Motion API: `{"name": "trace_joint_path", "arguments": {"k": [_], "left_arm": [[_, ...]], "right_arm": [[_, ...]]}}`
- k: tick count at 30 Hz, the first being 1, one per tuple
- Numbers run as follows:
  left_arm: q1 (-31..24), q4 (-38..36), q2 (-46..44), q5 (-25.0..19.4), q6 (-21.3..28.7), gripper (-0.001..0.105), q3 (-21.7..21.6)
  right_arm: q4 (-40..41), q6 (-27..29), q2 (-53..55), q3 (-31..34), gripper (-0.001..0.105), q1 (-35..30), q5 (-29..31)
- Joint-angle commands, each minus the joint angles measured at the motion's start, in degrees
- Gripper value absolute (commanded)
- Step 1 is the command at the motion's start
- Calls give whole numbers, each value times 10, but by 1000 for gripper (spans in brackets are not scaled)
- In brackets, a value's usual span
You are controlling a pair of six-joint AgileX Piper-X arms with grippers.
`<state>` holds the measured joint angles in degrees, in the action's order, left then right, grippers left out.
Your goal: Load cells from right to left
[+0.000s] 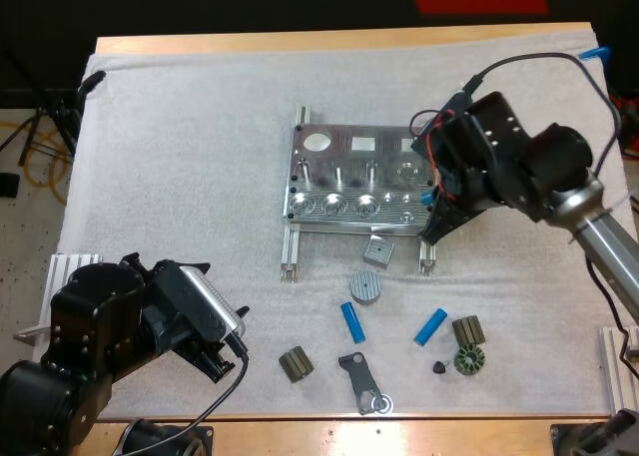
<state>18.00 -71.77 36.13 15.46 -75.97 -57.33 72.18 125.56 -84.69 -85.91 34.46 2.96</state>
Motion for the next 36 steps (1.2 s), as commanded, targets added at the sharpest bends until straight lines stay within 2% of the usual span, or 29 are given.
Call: {"name": "trace_joint_path", "arguments": {"k": [1,15,17,36], "left_arm": [[0,0,-3,3,0,65,-3],[0,0,-3,15,0,65,-3],[0,0,-3,15,0,65,-3],[0,0,-3,15,0,65,-3]], "right_arm": [[0,7,-5,-7,0,-3,11],[-31,82,-91,-7,0,-3,78],[-35,106,-105,-7,0,-3,93],[-88,148,-150,-7,0,-3,98]]}}
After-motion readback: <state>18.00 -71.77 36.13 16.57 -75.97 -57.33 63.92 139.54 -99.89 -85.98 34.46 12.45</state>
